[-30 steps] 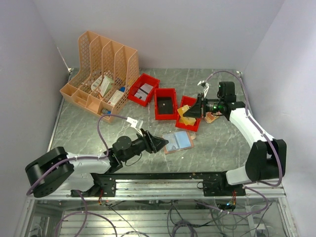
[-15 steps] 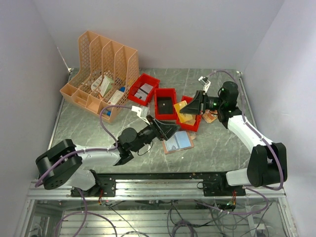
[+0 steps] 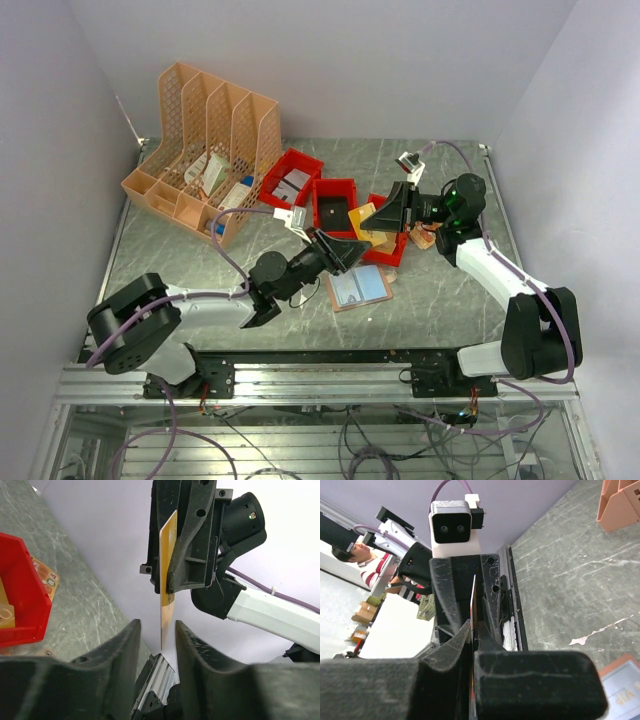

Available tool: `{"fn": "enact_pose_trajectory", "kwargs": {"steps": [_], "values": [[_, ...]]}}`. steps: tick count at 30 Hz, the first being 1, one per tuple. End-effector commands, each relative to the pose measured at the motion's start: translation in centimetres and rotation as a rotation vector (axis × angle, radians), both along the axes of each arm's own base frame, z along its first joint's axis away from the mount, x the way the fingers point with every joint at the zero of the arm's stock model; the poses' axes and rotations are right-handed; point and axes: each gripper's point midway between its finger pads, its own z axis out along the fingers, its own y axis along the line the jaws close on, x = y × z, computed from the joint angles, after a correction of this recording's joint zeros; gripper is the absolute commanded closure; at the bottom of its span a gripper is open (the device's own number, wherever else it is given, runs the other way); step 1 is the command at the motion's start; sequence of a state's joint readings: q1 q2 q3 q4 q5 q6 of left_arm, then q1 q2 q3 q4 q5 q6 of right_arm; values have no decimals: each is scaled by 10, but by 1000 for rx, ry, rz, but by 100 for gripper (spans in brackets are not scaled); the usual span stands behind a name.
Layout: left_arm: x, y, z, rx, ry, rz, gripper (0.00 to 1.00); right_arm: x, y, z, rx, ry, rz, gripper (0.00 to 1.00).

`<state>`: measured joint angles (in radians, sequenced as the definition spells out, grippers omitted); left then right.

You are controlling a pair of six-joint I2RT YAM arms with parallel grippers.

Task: Put the credit cards into the card holder
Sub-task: Pick up the credit card from the storage box.

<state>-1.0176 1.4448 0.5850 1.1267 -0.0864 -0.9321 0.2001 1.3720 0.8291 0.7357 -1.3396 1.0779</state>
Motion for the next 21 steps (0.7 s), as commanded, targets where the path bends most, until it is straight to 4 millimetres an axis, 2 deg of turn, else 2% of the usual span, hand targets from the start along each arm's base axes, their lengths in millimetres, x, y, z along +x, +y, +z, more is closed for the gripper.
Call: {"fn": "enact_pose_trajectory", "kwargs": {"steps": [1, 5, 8, 11, 12, 14, 16, 18, 21], "values": [[1, -3, 28, -95, -43, 1, 65, -8, 1, 9, 13, -40, 21, 100], [0, -7, 30, -95, -60, -12, 73, -11, 2, 7, 9, -37, 24, 100], [-2, -8, 31, -87, -79, -20, 90, -12, 2, 4, -1, -38, 25, 100], [-3, -7, 30, -62, -97, -27, 93, -12, 1, 1, -12, -50, 26, 100], [-3, -7, 29, -48, -107, -31, 93, -12, 1, -1, -20, -57, 27, 95], [-5, -6, 25, -10, -126, -46, 93, -10, 1, -2, -38, -84, 34, 74], [-10, -4, 18, 31, -147, -83, 93, -3, -1, -4, -75, -157, 27, 60], [-15, -2, 6, 83, -158, -146, 93, 5, -5, -1, -125, -279, 13, 50], [-20, 9, -14, 173, -152, -232, 93, 3, -13, -7, -209, -483, 34, 41]]}}
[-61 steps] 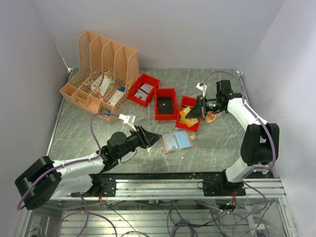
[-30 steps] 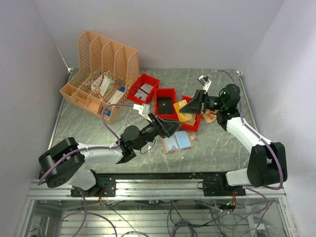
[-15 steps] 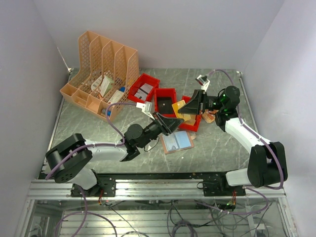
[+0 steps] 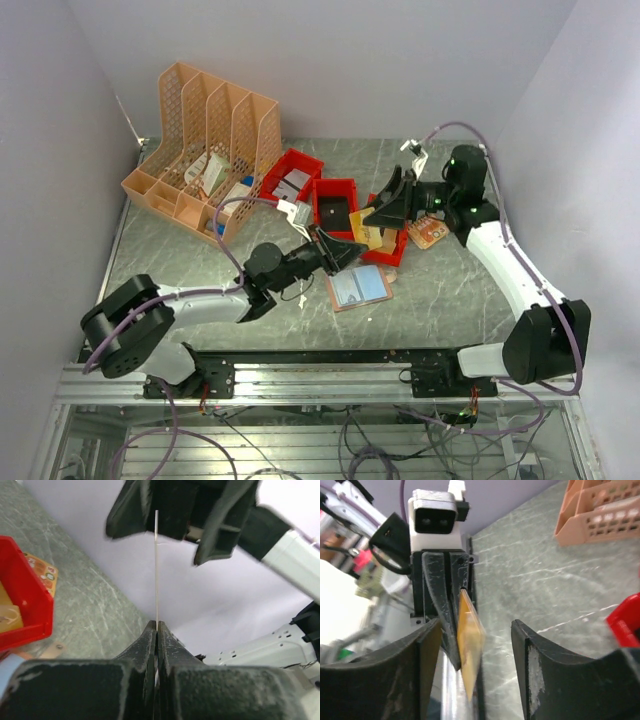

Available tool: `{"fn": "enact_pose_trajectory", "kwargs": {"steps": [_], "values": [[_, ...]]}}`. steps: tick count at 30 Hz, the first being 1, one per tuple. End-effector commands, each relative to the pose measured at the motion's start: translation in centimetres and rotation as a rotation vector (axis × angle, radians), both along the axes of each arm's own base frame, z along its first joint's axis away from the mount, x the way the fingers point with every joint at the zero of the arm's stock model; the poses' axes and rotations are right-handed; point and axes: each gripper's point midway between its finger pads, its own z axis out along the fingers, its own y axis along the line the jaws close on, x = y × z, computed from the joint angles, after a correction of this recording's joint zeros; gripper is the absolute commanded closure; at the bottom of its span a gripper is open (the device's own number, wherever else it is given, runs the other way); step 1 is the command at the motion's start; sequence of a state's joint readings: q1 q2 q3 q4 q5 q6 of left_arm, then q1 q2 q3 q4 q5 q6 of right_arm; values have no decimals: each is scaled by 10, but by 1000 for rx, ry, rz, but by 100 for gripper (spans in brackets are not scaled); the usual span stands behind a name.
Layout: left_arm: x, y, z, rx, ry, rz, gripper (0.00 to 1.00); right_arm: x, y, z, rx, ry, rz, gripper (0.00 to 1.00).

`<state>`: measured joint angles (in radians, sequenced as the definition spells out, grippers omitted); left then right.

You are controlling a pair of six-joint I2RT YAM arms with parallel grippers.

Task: Put the credit cards into the card holder
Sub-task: Pick up the credit card from the storage box.

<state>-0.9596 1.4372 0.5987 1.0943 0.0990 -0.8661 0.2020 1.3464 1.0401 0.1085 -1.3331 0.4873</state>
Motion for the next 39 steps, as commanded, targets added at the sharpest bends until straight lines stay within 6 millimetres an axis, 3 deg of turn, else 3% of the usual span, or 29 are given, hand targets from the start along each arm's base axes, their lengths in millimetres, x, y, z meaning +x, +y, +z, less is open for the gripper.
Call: {"fn": "enact_pose_trajectory", "kwargs": {"steps": [1, 5, 9, 18, 20, 25, 27, 28, 36, 39], "values": [[-17, 14, -19, 146, -67, -154, 93, -13, -15, -16, -133, -340, 61, 40], [-27, 23, -38, 298, -87, -235, 93, -29, -21, -23, -152, -466, 114, 34], [-34, 26, -34, 338, -147, -271, 93, -41, -20, -31, -117, -424, 156, 29], [-34, 22, -29, 327, -183, -286, 93, -50, -12, -36, -43, -246, 203, 39], [-34, 21, -30, 325, -182, -287, 93, -55, -8, -38, -43, -205, 210, 45], [-33, 19, -31, 328, -177, -290, 93, -61, -1, -38, -38, -175, 220, 75], [-32, 19, -31, 331, -176, -284, 93, -62, -1, -35, -28, -171, 226, 95], [-32, 20, -31, 332, -175, -280, 93, -62, -1, -34, -29, -167, 224, 100], [-33, 27, -33, 328, -167, -249, 93, -55, -1, -40, -39, -138, 200, 100], [-35, 27, -35, 330, -160, -264, 93, -54, -2, -35, -12, -128, 203, 82]]}}
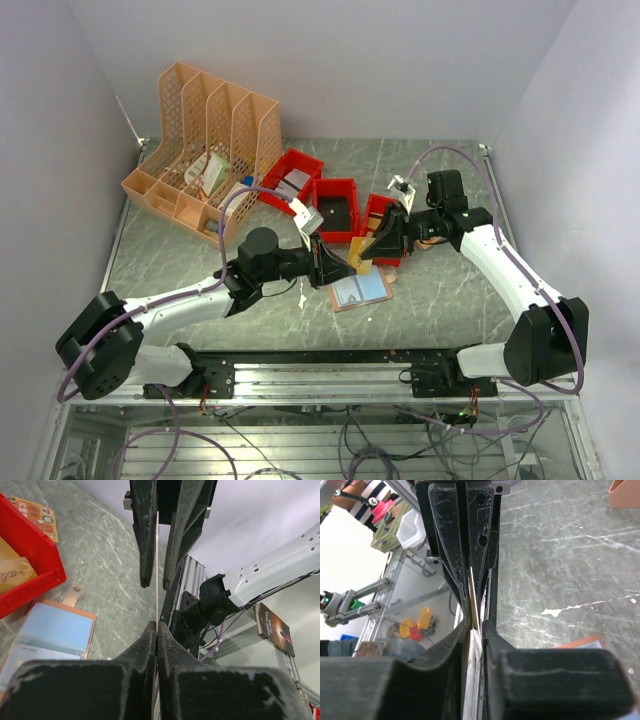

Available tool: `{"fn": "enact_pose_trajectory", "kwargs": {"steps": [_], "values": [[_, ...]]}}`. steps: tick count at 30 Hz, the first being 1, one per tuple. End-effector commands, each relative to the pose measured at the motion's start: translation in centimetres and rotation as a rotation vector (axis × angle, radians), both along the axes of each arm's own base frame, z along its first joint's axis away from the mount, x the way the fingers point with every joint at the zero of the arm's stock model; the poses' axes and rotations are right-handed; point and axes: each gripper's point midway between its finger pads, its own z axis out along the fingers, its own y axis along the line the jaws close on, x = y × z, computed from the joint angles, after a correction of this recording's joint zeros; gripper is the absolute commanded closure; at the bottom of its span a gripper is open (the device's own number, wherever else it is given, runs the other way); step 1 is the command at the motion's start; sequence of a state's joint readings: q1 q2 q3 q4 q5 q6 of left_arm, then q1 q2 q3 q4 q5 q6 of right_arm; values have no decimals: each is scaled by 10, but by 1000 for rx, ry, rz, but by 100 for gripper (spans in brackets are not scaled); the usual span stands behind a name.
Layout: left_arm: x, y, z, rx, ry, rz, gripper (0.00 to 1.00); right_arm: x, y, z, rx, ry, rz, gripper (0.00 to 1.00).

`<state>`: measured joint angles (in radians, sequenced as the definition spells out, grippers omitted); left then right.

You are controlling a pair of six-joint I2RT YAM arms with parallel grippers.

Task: Put the credit cards into the card holder
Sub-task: Pick up the credit card from the storage box.

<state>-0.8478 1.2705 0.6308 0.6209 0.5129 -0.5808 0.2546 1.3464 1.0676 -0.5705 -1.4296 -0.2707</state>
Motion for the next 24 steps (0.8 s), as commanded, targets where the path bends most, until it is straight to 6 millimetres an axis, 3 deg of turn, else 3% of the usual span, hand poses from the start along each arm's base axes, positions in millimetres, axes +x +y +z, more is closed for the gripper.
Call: {"fn": "enact_pose_trajectory", "kwargs": {"steps": [1, 6, 9, 13, 19, 24], "values": [[-2, 3, 4, -12, -18, -4, 93, 0, -2, 13, 48, -9, 9, 80], [-3, 1, 1, -6, -11, -13, 93, -2, -3, 17, 59, 9, 13, 79], [-2, 1, 1, -4, -13, -12, 93, -2, -3, 16, 59, 10, 10, 99], [7, 4, -2, 25, 3, 43, 91, 7, -4, 5, 6, -8, -52, 100], [38, 51, -19, 143, 45, 364, 50, 38, -20, -48, -231, -122, -225, 100], [35, 85, -25, 107, 73, 502, 39, 29, -22, -91, -273, -22, -179, 100]]}}
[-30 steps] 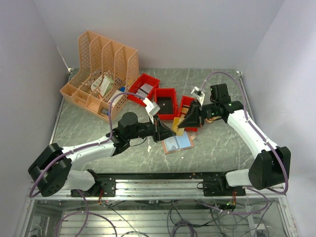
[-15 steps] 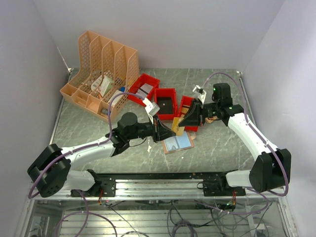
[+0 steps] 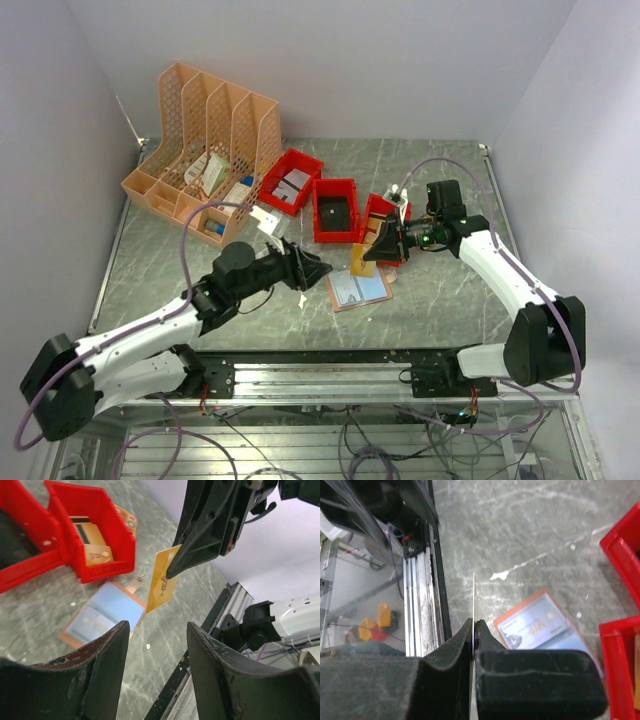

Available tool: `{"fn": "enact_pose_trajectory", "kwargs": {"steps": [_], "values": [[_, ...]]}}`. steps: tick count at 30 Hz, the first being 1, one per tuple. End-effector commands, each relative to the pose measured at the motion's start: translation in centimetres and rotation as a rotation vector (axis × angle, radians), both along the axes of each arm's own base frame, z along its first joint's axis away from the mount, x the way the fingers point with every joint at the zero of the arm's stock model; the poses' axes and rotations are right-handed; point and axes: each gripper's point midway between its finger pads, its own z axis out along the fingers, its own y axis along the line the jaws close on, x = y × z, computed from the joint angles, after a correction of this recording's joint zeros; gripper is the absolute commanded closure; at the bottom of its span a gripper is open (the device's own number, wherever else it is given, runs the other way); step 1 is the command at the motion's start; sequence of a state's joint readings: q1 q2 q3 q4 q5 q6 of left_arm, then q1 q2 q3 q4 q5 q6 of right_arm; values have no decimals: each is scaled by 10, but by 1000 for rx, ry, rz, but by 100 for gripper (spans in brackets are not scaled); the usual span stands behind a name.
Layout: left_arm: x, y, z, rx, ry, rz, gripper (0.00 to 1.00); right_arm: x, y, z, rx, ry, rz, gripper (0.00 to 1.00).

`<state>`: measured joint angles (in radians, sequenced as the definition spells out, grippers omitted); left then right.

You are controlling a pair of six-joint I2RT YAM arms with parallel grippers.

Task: Put the credit cards into the card holder
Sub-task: Pick up the credit card from the storage box, then move the storage box to the center of the board.

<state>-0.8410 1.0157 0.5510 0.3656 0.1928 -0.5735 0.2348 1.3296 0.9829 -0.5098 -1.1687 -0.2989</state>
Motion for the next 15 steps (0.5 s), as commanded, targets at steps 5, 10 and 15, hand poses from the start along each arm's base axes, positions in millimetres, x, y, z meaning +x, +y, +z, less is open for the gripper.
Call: {"fn": "enact_pose_trajectory", "kwargs": {"steps": [5, 10, 15], "values": [[3, 43, -22, -34, 70, 202, 40, -4, -6, -80, -75, 266, -3, 100], [-1, 48, -27, -71, 85, 213, 41, 21, -19, -119, -194, 314, -182, 100], [0, 47, -29, -55, 84, 211, 41, 49, -38, -130, -246, 320, -355, 100]]}}
